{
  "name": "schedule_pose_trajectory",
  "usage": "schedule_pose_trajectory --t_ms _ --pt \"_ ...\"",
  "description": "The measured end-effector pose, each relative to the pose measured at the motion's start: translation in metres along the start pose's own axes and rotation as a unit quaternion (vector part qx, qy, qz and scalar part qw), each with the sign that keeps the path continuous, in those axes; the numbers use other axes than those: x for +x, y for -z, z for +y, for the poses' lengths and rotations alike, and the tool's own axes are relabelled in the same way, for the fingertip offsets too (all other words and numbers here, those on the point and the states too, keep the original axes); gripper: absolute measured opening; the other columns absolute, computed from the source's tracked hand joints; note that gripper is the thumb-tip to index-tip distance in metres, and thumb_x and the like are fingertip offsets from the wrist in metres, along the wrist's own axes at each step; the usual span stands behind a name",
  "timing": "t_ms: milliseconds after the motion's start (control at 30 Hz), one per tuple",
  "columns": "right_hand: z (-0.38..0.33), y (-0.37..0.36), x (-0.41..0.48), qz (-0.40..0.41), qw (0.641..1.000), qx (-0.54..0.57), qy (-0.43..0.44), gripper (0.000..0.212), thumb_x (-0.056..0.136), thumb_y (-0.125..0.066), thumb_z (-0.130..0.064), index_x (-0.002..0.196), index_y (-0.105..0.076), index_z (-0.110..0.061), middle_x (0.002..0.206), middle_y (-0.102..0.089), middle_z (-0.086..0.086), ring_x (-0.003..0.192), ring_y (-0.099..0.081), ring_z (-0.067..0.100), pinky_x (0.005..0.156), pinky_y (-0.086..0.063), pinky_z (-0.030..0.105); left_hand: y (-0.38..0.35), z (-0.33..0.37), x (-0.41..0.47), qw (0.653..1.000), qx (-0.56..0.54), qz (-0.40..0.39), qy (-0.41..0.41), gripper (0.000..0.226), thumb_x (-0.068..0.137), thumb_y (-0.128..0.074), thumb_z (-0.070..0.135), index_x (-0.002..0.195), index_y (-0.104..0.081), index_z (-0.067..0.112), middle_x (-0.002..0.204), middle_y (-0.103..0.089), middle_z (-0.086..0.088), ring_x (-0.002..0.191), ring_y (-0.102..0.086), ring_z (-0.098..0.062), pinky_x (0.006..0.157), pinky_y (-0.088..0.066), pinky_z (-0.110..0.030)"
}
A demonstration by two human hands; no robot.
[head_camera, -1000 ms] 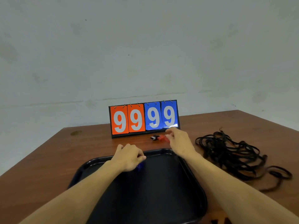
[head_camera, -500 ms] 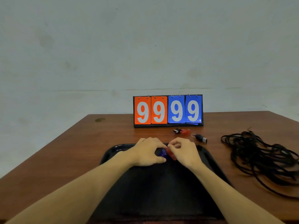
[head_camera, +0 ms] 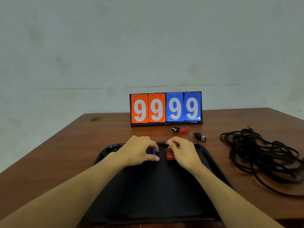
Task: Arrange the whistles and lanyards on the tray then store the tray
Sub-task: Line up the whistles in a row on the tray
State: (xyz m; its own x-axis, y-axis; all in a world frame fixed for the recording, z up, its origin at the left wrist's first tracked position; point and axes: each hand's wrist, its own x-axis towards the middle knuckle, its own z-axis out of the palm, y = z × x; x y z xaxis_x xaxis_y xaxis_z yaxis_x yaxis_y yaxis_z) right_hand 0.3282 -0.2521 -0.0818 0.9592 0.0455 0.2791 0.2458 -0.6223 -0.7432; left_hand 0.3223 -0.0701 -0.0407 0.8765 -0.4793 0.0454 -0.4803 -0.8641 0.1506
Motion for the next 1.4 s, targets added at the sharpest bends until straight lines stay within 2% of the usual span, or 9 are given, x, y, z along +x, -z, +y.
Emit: schedule_pose_trajectory --t_ms 133,333,567,633,733,867,1100,1233,1400 --pt "-0.001 -0.001 -0.001 -0.042 0.999 0.004 0.010 0.021 0.096 -0.050 -0.019 0.106 -0.066 -0.026 0.103 -0.063 -0.011 0.089 -0.056 0.000 0.070 -0.038 0.010 0.001 0.000 0.000 1.000 0.019 -0.009 -0.008 0.039 0.088 -0.057 0.047 0.125 -0.056 0.034 0.119 -0.053 0.004 0.105 -0.049 -0.010 0.092 -0.041 -0.028" --pt "0.003 0.005 -0.001 -0.082 0.996 -0.003 0.020 0.017 0.093 -0.057 -0.019 0.100 -0.067 -0.031 0.105 -0.065 -0.010 0.090 -0.059 0.002 0.071 -0.041 0.011 0.000 0.001 0.000 1.000 0.017 -0.003 -0.011 0.035 0.088 -0.058 0.044 0.121 -0.060 0.033 0.121 -0.055 0.003 0.107 -0.051 -0.011 0.092 -0.043 -0.029" --pt "0.000 0.008 -0.003 -0.102 0.994 0.011 0.043 0.013 0.086 -0.068 -0.025 0.085 -0.064 -0.038 0.095 -0.066 -0.015 0.095 -0.062 0.006 0.087 -0.051 0.027 0.003 -0.003 -0.004 1.000 -0.011 0.022 0.003 0.040 0.082 -0.067 0.040 0.120 -0.061 0.028 0.122 -0.061 0.005 0.110 -0.055 -0.011 0.091 -0.047 -0.026" --pt "-0.001 0.008 -0.003 -0.105 0.994 0.019 0.040 0.007 0.086 -0.068 -0.029 0.091 -0.067 -0.033 0.097 -0.067 -0.012 0.096 -0.061 0.006 0.086 -0.049 0.024 0.003 -0.004 -0.004 0.999 -0.022 0.024 0.012 0.039 0.081 -0.068 0.040 0.117 -0.063 0.028 0.121 -0.063 0.006 0.108 -0.057 -0.010 0.091 -0.048 -0.026" --pt "-0.002 0.008 -0.004 -0.131 0.990 0.008 0.044 0.025 0.081 -0.071 -0.039 0.103 -0.067 -0.028 0.102 -0.065 -0.011 0.097 -0.059 0.005 0.079 -0.045 0.019 0.002 -0.005 -0.003 0.999 -0.031 0.023 0.017 0.036 0.080 -0.070 0.040 0.113 -0.064 0.027 0.116 -0.064 0.006 0.104 -0.057 -0.009 0.090 -0.050 -0.028" --pt "-0.003 0.009 -0.006 -0.154 0.986 -0.023 0.062 0.035 0.076 -0.076 -0.036 0.108 -0.062 -0.031 0.108 -0.059 -0.014 0.103 -0.055 0.005 0.088 -0.044 0.023 0.001 -0.008 -0.005 0.998 -0.045 0.031 0.022 0.034 0.078 -0.072 0.037 0.109 -0.064 0.026 0.118 -0.060 0.007 0.106 -0.055 -0.010 0.092 -0.050 -0.031" --pt "-0.004 0.005 -0.008 -0.150 0.983 -0.045 0.093 0.041 0.082 -0.072 -0.027 0.120 -0.059 -0.031 0.116 -0.060 -0.011 0.104 -0.055 0.005 0.089 -0.044 0.023 -0.003 -0.015 -0.014 0.991 -0.124 0.025 0.037 0.028 0.081 -0.071 0.032 0.107 -0.062 0.028 0.118 -0.061 0.006 0.101 -0.052 -0.005 0.076 -0.043 -0.014" --pt "-0.005 0.004 -0.008 -0.147 0.984 -0.040 0.096 0.049 0.081 -0.073 -0.027 0.126 -0.054 -0.031 0.118 -0.061 -0.011 0.099 -0.056 0.005 0.089 -0.047 0.024 -0.001 -0.017 -0.019 0.991 -0.126 0.013 0.032 0.038 0.082 -0.070 0.030 0.118 -0.059 0.026 0.121 -0.059 0.007 0.103 -0.049 -0.003 0.084 -0.041 -0.018" --pt "-0.009 0.001 -0.010 -0.147 0.979 -0.088 0.109 0.046 0.083 -0.071 -0.032 0.125 -0.054 -0.033 0.114 -0.059 -0.011 0.095 -0.055 0.007 0.085 -0.048 0.023 -0.003 -0.016 -0.021 0.993 -0.109 0.018 0.032 0.037 0.085 -0.067 0.028 0.120 -0.059 0.024 0.124 -0.059 0.004 0.110 -0.053 -0.008 0.091 -0.044 -0.023"
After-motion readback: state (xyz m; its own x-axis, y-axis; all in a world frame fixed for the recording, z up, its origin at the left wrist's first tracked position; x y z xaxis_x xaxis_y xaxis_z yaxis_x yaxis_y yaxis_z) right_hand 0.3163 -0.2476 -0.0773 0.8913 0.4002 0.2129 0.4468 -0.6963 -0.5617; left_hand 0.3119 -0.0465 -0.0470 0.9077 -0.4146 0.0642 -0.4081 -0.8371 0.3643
